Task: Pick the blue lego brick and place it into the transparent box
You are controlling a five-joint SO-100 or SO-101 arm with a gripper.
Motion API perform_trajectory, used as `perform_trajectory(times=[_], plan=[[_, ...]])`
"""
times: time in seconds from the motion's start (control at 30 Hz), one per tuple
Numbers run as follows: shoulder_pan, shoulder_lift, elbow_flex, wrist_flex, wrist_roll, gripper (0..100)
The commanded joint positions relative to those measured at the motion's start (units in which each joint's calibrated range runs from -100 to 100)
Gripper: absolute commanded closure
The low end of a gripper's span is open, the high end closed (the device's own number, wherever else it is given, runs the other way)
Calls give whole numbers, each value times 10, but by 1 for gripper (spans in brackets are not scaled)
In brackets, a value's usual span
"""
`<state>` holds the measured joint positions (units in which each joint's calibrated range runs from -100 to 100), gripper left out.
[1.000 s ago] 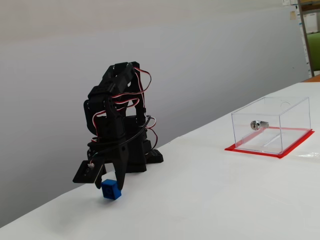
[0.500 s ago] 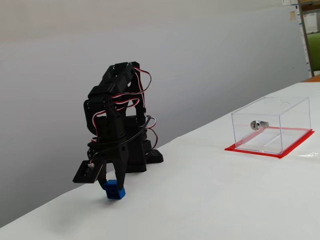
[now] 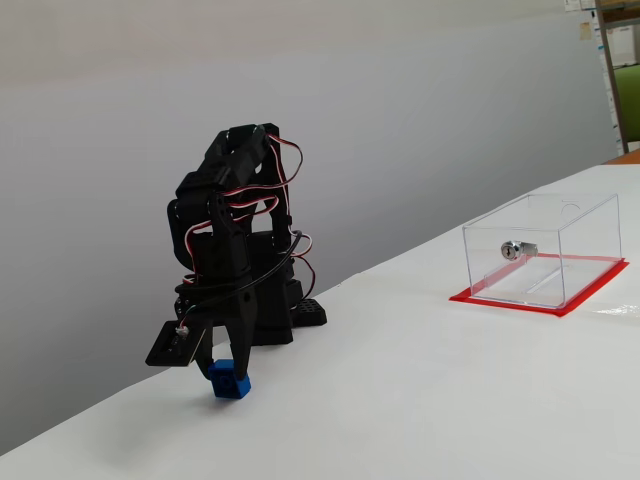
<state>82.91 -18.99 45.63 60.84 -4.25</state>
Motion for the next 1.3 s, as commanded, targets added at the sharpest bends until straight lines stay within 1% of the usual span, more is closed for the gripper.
perform_trajectory(times=[0.0,0.17,0.3,0.57,0.8,1.03,1.27], plan=[[-23,-52,-24,2,-3,89],[-52,-102,-37,2,-4,89],[-75,-140,-39,1,-23,89],[-164,-231,-114,-1,-41,89],[-246,-284,-183,1,-41,89],[-358,-322,-236,-6,-41,88],[-499,-335,-295,-6,-40,89]])
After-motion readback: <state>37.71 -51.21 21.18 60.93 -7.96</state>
